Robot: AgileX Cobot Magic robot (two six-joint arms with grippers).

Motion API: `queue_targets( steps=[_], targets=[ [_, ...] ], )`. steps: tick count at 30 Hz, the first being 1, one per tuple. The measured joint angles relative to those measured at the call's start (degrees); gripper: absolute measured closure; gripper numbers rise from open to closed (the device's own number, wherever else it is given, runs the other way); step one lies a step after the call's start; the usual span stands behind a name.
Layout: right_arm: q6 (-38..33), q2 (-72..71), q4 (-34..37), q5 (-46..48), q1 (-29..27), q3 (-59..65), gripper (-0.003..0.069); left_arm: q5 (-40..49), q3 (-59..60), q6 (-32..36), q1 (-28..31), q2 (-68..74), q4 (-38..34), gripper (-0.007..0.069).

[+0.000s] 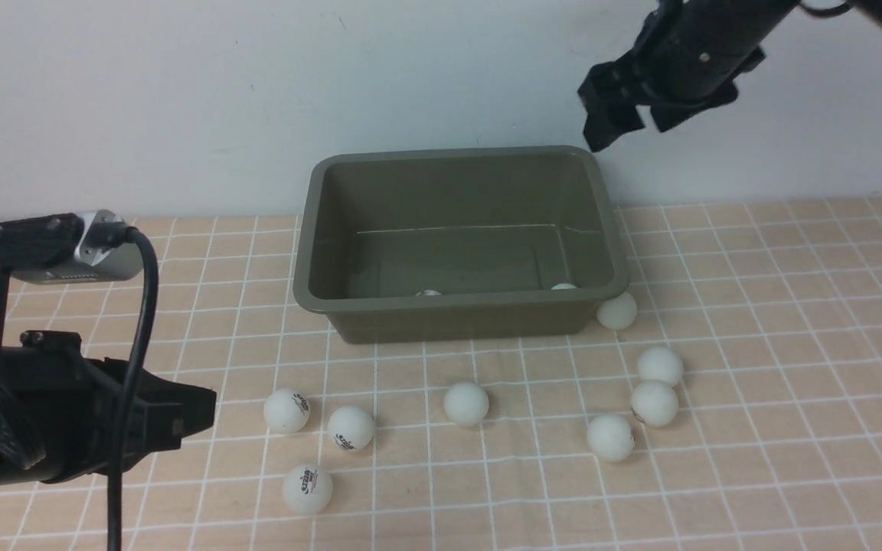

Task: Put the table tennis balls into the box on the light coffee tablecloth.
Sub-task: 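Reach for and grasp a ping pong ball on the table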

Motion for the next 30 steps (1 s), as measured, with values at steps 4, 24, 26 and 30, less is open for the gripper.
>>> queue_targets(
  steps=[4,24,26,30],
  targets=[
    [1.14,-5.70,-2.24,0.00,-0.25,8.33,0.0118,0.09,0.00,0.00,0.00,0.00,0.00,0.0693],
    [5.16,-9.49,-1.77,-13.19,-0.32,38.16,0.0118,0.16,0.00,0.00,0.00,0.00,0.00,0.0693],
    [5.21,-9.02,-1.73,-16.06,-0.32,38.80,0.0118,0.16,0.00,0.00,0.00,0.00,0.00,0.0693],
    [5.39,-7.43,-1.56,-18.18,-0.32,38.87,0.0118,0.16,0.00,0.00,0.00,0.00,0.00,0.0693]
  ],
)
